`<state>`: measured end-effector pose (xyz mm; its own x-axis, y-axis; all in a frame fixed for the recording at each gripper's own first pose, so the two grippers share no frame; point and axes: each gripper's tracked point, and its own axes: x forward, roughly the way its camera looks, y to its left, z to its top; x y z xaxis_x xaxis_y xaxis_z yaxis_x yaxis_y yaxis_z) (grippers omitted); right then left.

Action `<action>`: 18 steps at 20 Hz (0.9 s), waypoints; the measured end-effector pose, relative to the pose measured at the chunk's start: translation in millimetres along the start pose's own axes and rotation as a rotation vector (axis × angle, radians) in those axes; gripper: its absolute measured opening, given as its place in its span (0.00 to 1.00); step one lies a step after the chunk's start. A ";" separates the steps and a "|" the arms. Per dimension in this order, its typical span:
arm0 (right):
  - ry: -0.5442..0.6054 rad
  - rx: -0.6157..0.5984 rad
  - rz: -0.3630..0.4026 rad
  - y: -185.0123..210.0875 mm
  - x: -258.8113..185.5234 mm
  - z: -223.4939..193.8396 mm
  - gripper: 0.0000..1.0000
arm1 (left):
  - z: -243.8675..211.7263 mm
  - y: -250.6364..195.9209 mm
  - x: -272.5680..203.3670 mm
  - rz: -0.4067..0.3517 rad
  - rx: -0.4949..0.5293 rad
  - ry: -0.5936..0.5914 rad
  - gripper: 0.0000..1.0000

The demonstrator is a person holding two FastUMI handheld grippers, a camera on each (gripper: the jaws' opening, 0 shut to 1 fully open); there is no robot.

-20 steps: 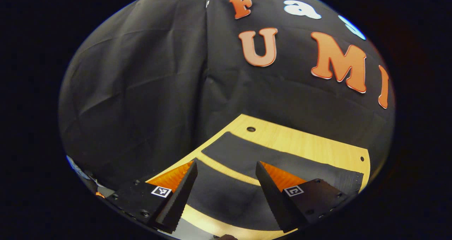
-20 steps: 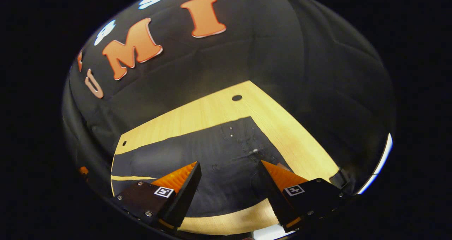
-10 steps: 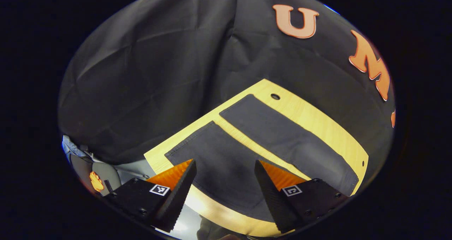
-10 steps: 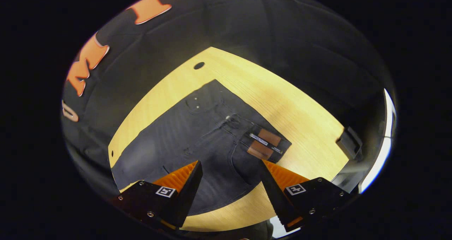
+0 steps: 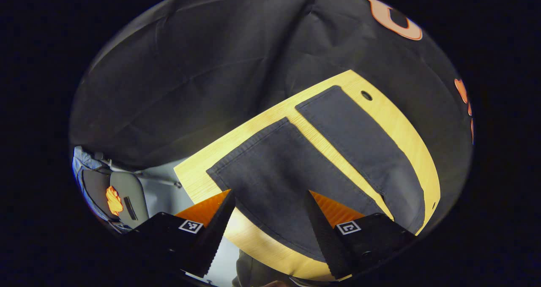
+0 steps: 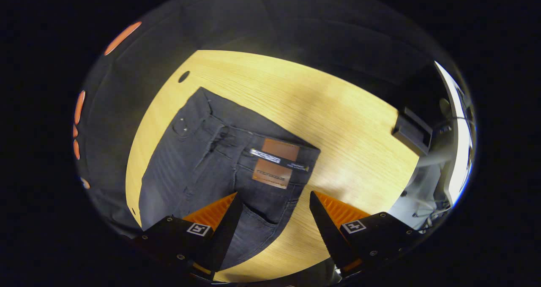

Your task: Grasp the waist and the cuffs of the jeans and fold them to make the two legs overlap; first hold the waist and fold one-third of the jeans toward the cuffs, then hold the cuffs and fold the remaining one-third in the same direction to finish folding.

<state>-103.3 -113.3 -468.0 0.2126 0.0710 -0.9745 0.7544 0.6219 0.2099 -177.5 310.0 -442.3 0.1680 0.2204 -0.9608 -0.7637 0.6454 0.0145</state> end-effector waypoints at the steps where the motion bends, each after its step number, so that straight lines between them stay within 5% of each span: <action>1: 0.015 0.039 0.008 -0.1 4.3 -0.2 0.97 | 0.1 3.3 3.8 0.005 -0.011 0.020 0.98; 5: 0.035 0.136 0.032 4.8 13.9 4.3 0.97 | -2.3 13.0 15.1 0.045 -0.049 0.090 0.98; 11: 0.106 0.078 -0.114 -5.7 18.1 0.0 0.85 | 3.5 33.5 29.7 0.122 -0.096 0.195 0.98; 12: 0.111 0.085 -0.144 -7.3 20.5 0.2 0.70 | 1.9 32.4 30.3 0.125 -0.106 0.209 0.98; 13: 0.115 0.072 -0.183 -11.0 20.6 -2.3 0.72 | 2.9 31.7 30.2 0.129 -0.115 0.218 0.98; 16: 0.082 -0.008 -0.245 -12.7 21.2 -0.8 0.42 | 6.7 29.9 31.5 0.140 -0.143 0.237 0.98; 18: 0.071 -0.009 -0.227 -13.0 22.1 -3.4 0.42 | 6.3 28.1 35.0 0.134 -0.156 0.259 0.98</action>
<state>-110.5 -117.2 -492.5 -0.0065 -0.0173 -0.9998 0.7720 0.6355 -0.0160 -189.1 340.5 -473.8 -0.0895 0.0900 -0.9919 -0.8577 0.4993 0.1227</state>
